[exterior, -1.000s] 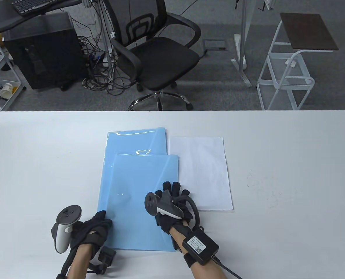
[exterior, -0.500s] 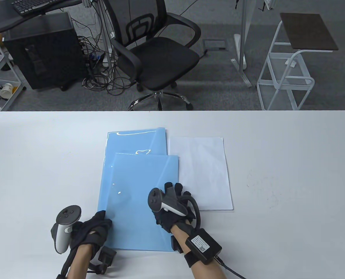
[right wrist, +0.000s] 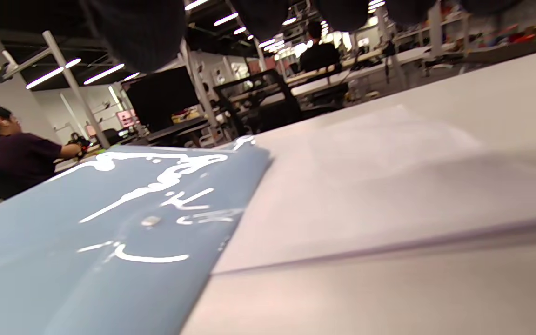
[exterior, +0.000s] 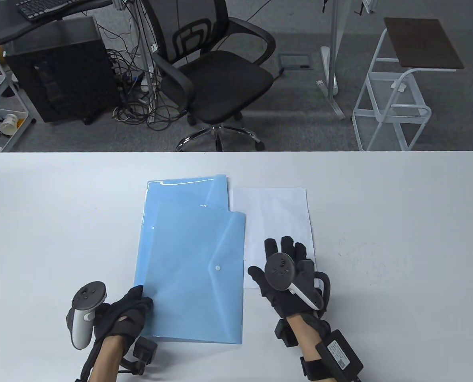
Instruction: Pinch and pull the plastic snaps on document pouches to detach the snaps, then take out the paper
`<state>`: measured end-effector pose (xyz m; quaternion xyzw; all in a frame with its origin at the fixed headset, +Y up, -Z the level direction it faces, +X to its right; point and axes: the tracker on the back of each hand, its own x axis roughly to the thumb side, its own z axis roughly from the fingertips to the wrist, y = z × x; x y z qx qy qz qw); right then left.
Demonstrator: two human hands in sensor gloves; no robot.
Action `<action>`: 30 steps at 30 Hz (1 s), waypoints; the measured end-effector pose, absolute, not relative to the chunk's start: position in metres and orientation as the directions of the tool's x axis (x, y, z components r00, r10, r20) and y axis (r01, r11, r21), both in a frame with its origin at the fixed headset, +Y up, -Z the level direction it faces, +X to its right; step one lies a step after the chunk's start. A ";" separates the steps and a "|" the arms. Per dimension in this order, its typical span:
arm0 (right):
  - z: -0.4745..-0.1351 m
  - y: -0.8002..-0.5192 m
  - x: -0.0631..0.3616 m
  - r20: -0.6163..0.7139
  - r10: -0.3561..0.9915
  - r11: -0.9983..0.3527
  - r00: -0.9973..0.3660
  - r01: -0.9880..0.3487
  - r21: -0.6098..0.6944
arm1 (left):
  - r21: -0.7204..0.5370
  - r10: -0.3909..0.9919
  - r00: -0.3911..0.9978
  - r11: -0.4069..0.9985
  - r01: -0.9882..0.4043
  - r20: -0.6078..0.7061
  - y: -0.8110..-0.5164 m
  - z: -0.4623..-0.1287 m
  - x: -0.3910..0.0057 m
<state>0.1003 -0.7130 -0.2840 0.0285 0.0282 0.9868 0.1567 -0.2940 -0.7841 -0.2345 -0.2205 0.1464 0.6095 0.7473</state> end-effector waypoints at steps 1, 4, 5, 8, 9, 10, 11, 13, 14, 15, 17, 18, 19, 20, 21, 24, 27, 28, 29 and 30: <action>-0.281 -0.714 0.110 0.028 0.293 -0.955 -0.956 -0.292 0.050 | -0.148 0.849 0.208 0.154 -0.977 -0.486 -0.784 -0.234 -0.295; -0.276 -0.719 0.131 -0.017 0.272 -0.962 -0.962 -0.273 0.032 | -0.137 0.854 0.192 0.143 -0.980 -0.484 -0.783 -0.233 -0.297; -0.275 -0.721 0.137 -0.028 0.284 -0.958 -0.958 -0.285 0.026 | -0.134 0.855 0.189 0.141 -0.981 -0.483 -0.783 -0.233 -0.298; -0.274 -0.731 0.150 -0.056 0.324 -0.945 -0.944 -0.325 0.017 | -0.122 0.860 0.168 0.124 -0.985 -0.482 -0.782 -0.233 -0.301; -0.274 -0.733 0.152 -0.060 0.329 -0.944 -0.942 -0.330 0.016 | -0.120 0.860 0.165 0.122 -0.985 -0.482 -0.782 -0.233 -0.301; -0.275 -0.737 0.154 -0.065 0.334 -0.942 -0.940 -0.336 0.016 | -0.118 0.861 0.160 0.118 -0.986 -0.482 -0.782 -0.233 -0.302; -0.275 -0.739 0.155 -0.070 0.335 -0.941 -0.940 -0.337 0.016 | -0.118 0.862 0.158 0.115 -0.986 -0.482 -0.782 -0.233 -0.302; -0.276 -0.741 0.157 -0.076 0.337 -0.940 -0.939 -0.339 0.023 | -0.121 0.866 0.145 0.099 -0.988 -0.478 -0.781 -0.235 -0.303; -0.276 -0.741 0.158 -0.076 0.344 -0.938 -0.936 -0.346 0.022 | -0.120 0.868 0.133 0.085 -0.989 -0.479 -0.780 -0.236 -0.303; -0.276 -0.741 0.158 -0.077 0.354 -0.934 -0.932 -0.357 0.019 | -0.113 0.871 0.118 0.073 -0.991 -0.476 -0.777 -0.237 -0.303; -0.277 -0.740 0.160 -0.079 0.367 -0.929 -0.927 -0.369 0.011 | -0.099 0.876 0.123 0.086 -0.991 -0.466 -0.771 -0.240 -0.306; -0.277 -0.740 0.161 -0.080 0.368 -0.929 -0.927 -0.370 0.011 | -0.089 0.877 0.128 0.097 -0.991 -0.463 -0.768 -0.241 -0.309; -0.278 -0.741 0.161 -0.083 0.370 -0.928 -0.925 -0.372 0.012 | -0.074 0.879 0.121 0.098 -0.992 -0.460 -0.764 -0.243 -0.311; -0.278 -0.742 0.162 -0.086 0.372 -0.927 -0.924 -0.375 0.014 | -0.065 0.881 0.115 0.096 -0.993 -0.459 -0.762 -0.245 -0.313; -0.278 -0.743 0.163 -0.090 0.374 -0.926 -0.923 -0.377 0.017 | -0.051 0.883 0.105 0.092 -0.994 -0.457 -0.757 -0.248 -0.315; -0.277 -0.744 0.165 -0.097 0.383 -0.922 -0.919 -0.387 0.019 | -0.025 0.886 0.115 0.116 -0.993 -0.450 -0.748 -0.258 -0.322; -0.275 -0.745 0.167 -0.098 0.388 -0.920 -0.917 -0.392 0.024 | 0.001 0.885 0.125 0.141 -0.990 -0.449 -0.743 -0.272 -0.327; -0.274 -0.745 0.168 -0.100 0.387 -0.920 -0.917 -0.391 0.028 | 0.013 0.882 0.124 0.146 -0.989 -0.455 -0.743 -0.277 -0.328; -0.274 -0.745 0.168 -0.101 0.387 -0.919 -0.916 -0.392 0.031 | 0.019 0.881 0.124 0.149 -0.989 -0.456 -0.744 -0.281 -0.328; -0.274 -0.745 0.169 -0.103 0.392 -0.917 -0.914 -0.397 0.032 | 0.025 0.879 0.122 0.150 -0.988 -0.461 -0.745 -0.286 -0.329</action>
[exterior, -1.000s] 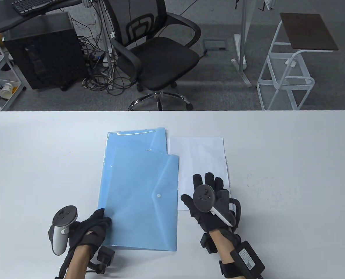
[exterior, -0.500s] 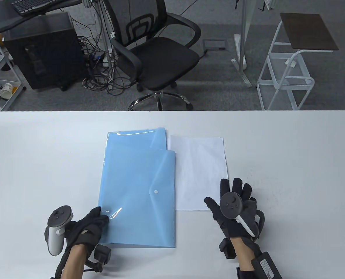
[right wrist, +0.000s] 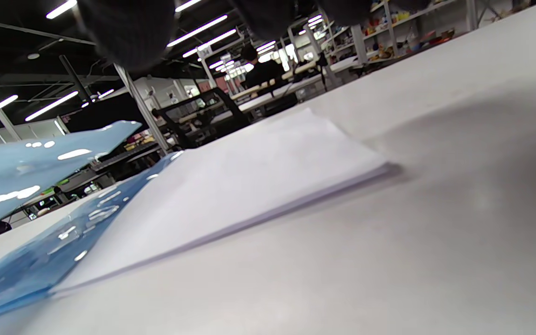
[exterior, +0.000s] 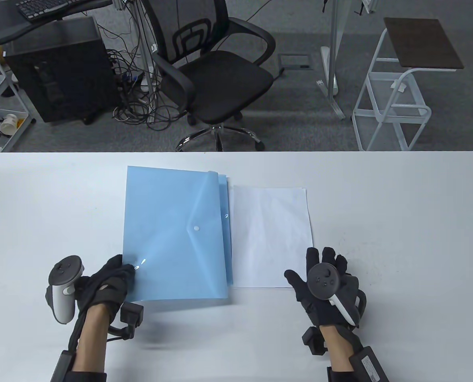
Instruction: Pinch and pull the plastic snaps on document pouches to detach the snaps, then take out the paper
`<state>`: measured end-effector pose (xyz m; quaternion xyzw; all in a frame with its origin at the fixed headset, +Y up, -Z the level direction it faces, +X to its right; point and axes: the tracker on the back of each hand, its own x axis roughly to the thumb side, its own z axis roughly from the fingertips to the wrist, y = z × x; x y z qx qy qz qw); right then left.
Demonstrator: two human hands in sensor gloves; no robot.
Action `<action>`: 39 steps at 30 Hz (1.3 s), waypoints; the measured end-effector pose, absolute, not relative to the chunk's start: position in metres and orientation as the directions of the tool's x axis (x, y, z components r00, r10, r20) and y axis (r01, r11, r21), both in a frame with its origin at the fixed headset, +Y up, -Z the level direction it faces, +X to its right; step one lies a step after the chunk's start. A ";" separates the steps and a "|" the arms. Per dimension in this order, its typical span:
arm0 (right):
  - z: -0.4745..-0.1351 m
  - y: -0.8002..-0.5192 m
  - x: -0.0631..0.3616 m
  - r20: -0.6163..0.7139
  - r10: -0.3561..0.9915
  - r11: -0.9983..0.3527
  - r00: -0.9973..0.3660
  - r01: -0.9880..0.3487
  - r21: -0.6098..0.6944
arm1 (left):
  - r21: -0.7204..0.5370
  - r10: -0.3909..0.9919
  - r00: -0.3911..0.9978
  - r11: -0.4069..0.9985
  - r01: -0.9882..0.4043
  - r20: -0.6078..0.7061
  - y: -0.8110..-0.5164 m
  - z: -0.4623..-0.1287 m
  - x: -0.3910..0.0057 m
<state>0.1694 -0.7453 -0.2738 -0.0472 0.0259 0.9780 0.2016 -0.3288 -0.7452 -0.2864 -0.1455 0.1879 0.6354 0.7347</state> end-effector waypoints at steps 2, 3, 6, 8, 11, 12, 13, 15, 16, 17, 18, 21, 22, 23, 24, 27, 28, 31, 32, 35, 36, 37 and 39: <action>-0.274 -0.746 0.171 -0.106 0.398 -0.914 -0.911 -0.404 0.034 | 0.038 0.875 0.117 0.152 -0.988 -0.471 -0.750 -0.296 -0.329; -0.273 -0.746 0.172 -0.108 0.401 -0.913 -0.910 -0.407 0.036 | 0.039 0.870 0.120 0.158 -0.987 -0.477 -0.753 -0.301 -0.328; -0.273 -0.748 0.173 -0.110 0.408 -0.909 -0.906 -0.415 0.045 | 0.049 0.860 0.127 0.174 -0.984 -0.495 -0.759 -0.312 -0.327; -0.273 -0.749 0.173 -0.113 0.408 -0.909 -0.906 -0.415 0.049 | 0.045 0.852 0.128 0.175 -0.984 -0.507 -0.765 -0.319 -0.327; -0.273 -0.750 0.172 -0.114 0.411 -0.906 -0.904 -0.419 0.055 | 0.033 0.843 0.115 0.155 -0.987 -0.525 -0.772 -0.327 -0.327; -0.273 -0.749 0.171 -0.113 0.412 -0.906 -0.904 -0.420 0.056 | 0.032 0.839 0.123 0.164 -0.986 -0.530 -0.774 -0.329 -0.327; -0.273 -0.749 0.171 -0.112 0.411 -0.906 -0.905 -0.419 0.058 | 0.023 0.830 0.160 0.203 -0.979 -0.534 -0.776 -0.332 -0.327; -0.273 -0.750 0.170 -0.110 0.412 -0.906 -0.905 -0.420 0.063 | 0.016 0.814 0.224 0.275 -0.961 -0.536 -0.778 -0.336 -0.328; -0.273 -0.750 0.170 -0.110 0.412 -0.905 -0.904 -0.420 0.064 | 0.024 0.807 0.238 0.297 -0.954 -0.541 -0.779 -0.337 -0.328; -0.273 -0.750 0.169 -0.109 0.412 -0.905 -0.905 -0.420 0.066 | 0.029 0.802 0.245 0.310 -0.950 -0.545 -0.780 -0.337 -0.328; -0.273 -0.750 0.169 -0.109 0.411 -0.906 -0.905 -0.419 0.067 | 0.033 0.801 0.251 0.319 -0.947 -0.544 -0.780 -0.338 -0.329; -0.273 -0.750 0.168 -0.110 0.409 -0.906 -0.906 -0.417 0.068 | 0.033 0.786 0.296 0.372 -0.928 -0.543 -0.780 -0.338 -0.329; -0.272 -0.750 0.168 -0.110 0.408 -0.906 -0.906 -0.417 0.068 | 0.037 0.782 0.307 0.387 -0.921 -0.543 -0.779 -0.338 -0.329; -0.272 -0.750 0.168 -0.110 0.408 -0.906 -0.906 -0.417 0.069 | 0.048 0.775 0.324 0.413 -0.909 -0.543 -0.778 -0.337 -0.329; -0.272 -0.750 0.168 -0.110 0.408 -0.907 -0.906 -0.417 0.068 | 0.052 0.768 0.344 0.439 -0.897 -0.541 -0.776 -0.336 -0.329; -0.270 -0.749 0.168 -0.110 0.410 -0.906 -0.906 -0.418 0.064 | 0.061 0.734 0.427 0.534 -0.843 -0.528 -0.770 -0.331 -0.332; -0.270 -0.749 0.168 -0.110 0.410 -0.906 -0.905 -0.418 0.063 | 0.064 0.732 0.437 0.545 -0.836 -0.523 -0.769 -0.329 -0.332; -0.270 -0.748 0.168 -0.109 0.414 -0.905 -0.904 -0.422 0.057 | 0.085 0.727 0.459 0.574 -0.814 -0.511 -0.762 -0.320 -0.333; -0.269 -0.748 0.168 -0.108 0.415 -0.905 -0.903 -0.422 0.055 | 0.084 0.719 0.483 0.595 -0.799 -0.500 -0.758 -0.316 -0.331; -0.268 -0.746 0.166 -0.102 0.415 -0.906 -0.904 -0.421 0.046 | 0.060 0.684 0.573 0.664 -0.745 -0.451 -0.745 -0.306 -0.324; -0.268 -0.746 0.165 -0.101 0.417 -0.905 -0.903 -0.423 0.044 | 0.055 0.677 0.594 0.678 -0.733 -0.435 -0.741 -0.304 -0.321; -0.267 -0.745 0.165 -0.099 0.421 -0.904 -0.902 -0.426 0.041 | 0.042 0.669 0.623 0.694 -0.718 -0.406 -0.735 -0.300 -0.316; -0.266 -0.744 0.164 -0.096 0.426 -0.902 -0.900 -0.430 0.037 | 0.017 0.652 0.673 0.723 -0.691 -0.349 -0.724 -0.293 -0.305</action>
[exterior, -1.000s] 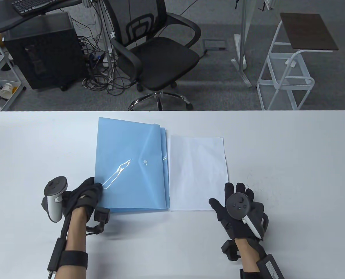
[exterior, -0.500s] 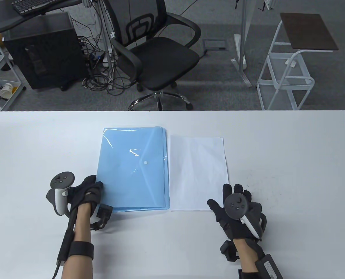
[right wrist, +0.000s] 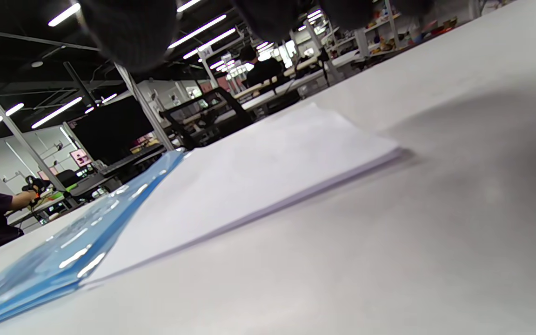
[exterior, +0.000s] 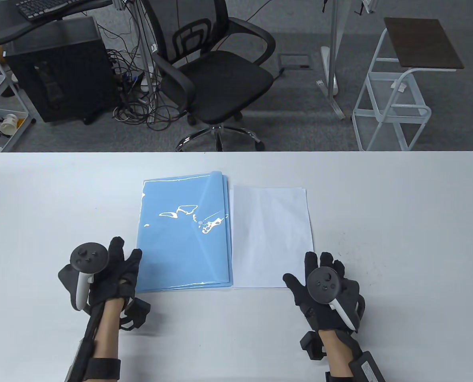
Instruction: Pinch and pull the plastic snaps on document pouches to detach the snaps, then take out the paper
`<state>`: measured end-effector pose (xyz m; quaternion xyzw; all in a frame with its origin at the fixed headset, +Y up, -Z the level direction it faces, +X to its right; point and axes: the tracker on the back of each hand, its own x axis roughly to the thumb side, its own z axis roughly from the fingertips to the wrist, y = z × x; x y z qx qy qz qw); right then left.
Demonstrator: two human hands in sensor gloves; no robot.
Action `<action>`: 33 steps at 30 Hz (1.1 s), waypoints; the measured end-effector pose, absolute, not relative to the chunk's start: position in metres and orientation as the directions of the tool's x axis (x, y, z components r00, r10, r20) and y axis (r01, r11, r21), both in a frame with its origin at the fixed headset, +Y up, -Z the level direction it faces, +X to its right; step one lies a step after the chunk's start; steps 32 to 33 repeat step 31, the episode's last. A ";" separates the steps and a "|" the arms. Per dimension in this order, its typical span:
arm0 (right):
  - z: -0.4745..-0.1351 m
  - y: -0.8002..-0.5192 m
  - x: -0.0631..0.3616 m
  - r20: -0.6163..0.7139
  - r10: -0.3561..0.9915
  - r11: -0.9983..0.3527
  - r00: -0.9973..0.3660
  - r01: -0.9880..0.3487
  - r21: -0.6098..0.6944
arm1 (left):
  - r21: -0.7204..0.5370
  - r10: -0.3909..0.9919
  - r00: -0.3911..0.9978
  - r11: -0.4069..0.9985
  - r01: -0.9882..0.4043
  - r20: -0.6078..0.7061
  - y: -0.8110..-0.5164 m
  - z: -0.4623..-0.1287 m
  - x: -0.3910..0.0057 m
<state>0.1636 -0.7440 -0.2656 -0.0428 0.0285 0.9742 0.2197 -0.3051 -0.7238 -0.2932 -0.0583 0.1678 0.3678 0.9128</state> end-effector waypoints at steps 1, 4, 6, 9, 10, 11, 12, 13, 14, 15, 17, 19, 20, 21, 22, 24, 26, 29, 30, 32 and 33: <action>-0.265 -0.744 0.163 -0.095 0.428 -0.901 -0.899 -0.432 0.034 | 0.000 0.639 0.702 0.740 -0.673 -0.316 -0.718 -0.289 -0.298; -0.262 -0.743 0.162 -0.092 0.436 -0.897 -0.895 -0.440 0.028 | -0.039 0.589 0.776 0.791 -0.611 -0.226 -0.703 -0.279 -0.279; -0.261 -0.742 0.161 -0.090 0.440 -0.896 -0.894 -0.444 0.024 | -0.042 0.555 0.814 0.821 -0.569 -0.169 -0.695 -0.274 -0.268; -0.259 -0.741 0.160 -0.088 0.443 -0.895 -0.892 -0.446 0.015 | -0.028 0.488 0.868 0.870 -0.493 -0.092 -0.689 -0.265 -0.253; -0.258 -0.741 0.160 -0.088 0.443 -0.895 -0.892 -0.446 0.013 | -0.013 0.468 0.880 0.882 -0.471 -0.074 -0.690 -0.263 -0.249; -0.258 -0.741 0.160 -0.088 0.443 -0.895 -0.892 -0.445 0.010 | -0.008 0.443 0.895 0.896 -0.444 -0.057 -0.691 -0.261 -0.246; -0.258 -0.741 0.159 -0.090 0.439 -0.897 -0.894 -0.442 0.009 | -0.011 0.418 0.908 0.908 -0.418 -0.042 -0.694 -0.260 -0.243; -0.258 -0.742 0.159 -0.091 0.436 -0.899 -0.895 -0.439 0.007 | -0.010 0.402 0.915 0.915 -0.403 -0.034 -0.698 -0.259 -0.242; -0.258 -0.742 0.159 -0.093 0.431 -0.901 -0.898 -0.433 0.004 | -0.012 0.387 0.921 0.922 -0.388 -0.034 -0.701 -0.258 -0.241; -0.258 -0.743 0.159 -0.096 0.426 -0.904 -0.900 -0.428 0.004 | -0.025 0.371 0.928 0.928 -0.371 -0.036 -0.704 -0.258 -0.240; -0.258 -0.745 0.159 -0.100 0.416 -0.908 -0.904 -0.418 0.004 | -0.039 0.335 0.941 0.941 -0.337 -0.042 -0.709 -0.257 -0.241; -0.258 -0.747 0.159 -0.104 0.399 -0.916 -0.911 -0.402 0.008 | -0.054 0.310 0.949 0.948 -0.313 -0.053 -0.715 -0.256 -0.242; -0.258 -0.747 0.159 -0.106 0.391 -0.919 -0.914 -0.394 0.009 | -0.060 0.300 0.952 0.951 -0.303 -0.060 -0.718 -0.256 -0.242; -0.258 -0.748 0.159 -0.110 0.385 -0.921 -0.916 -0.388 0.008 | -0.066 0.292 0.954 0.953 -0.296 -0.068 -0.720 -0.255 -0.243; -0.258 -0.749 0.159 -0.112 0.381 -0.923 -0.918 -0.385 0.009 | -0.070 0.280 0.957 0.956 -0.286 -0.077 -0.722 -0.255 -0.243; -0.257 -0.750 0.159 -0.113 0.376 -0.925 -0.920 -0.380 0.011 | -0.080 0.277 0.957 0.956 -0.284 -0.088 -0.724 -0.254 -0.244; -0.256 -0.750 0.159 -0.115 0.373 -0.926 -0.921 -0.377 0.013 | -0.092 0.284 0.954 0.952 -0.293 -0.098 -0.727 -0.253 -0.245; -0.256 -0.750 0.159 -0.117 0.373 -0.926 -0.920 -0.378 0.019 | -0.093 0.278 0.955 0.953 -0.287 -0.105 -0.727 -0.253 -0.245; -0.256 -0.750 0.159 -0.119 0.373 -0.926 -0.920 -0.378 0.021 | -0.094 0.274 0.956 0.954 -0.284 -0.107 -0.728 -0.253 -0.245; -0.256 -0.750 0.159 -0.120 0.372 -0.926 -0.920 -0.378 0.024 | -0.097 0.274 0.956 0.954 -0.285 -0.109 -0.728 -0.253 -0.245; -0.256 -0.750 0.159 -0.120 0.372 -0.926 -0.920 -0.378 0.024 | -0.097 0.274 0.956 0.954 -0.285 -0.109 -0.728 -0.253 -0.245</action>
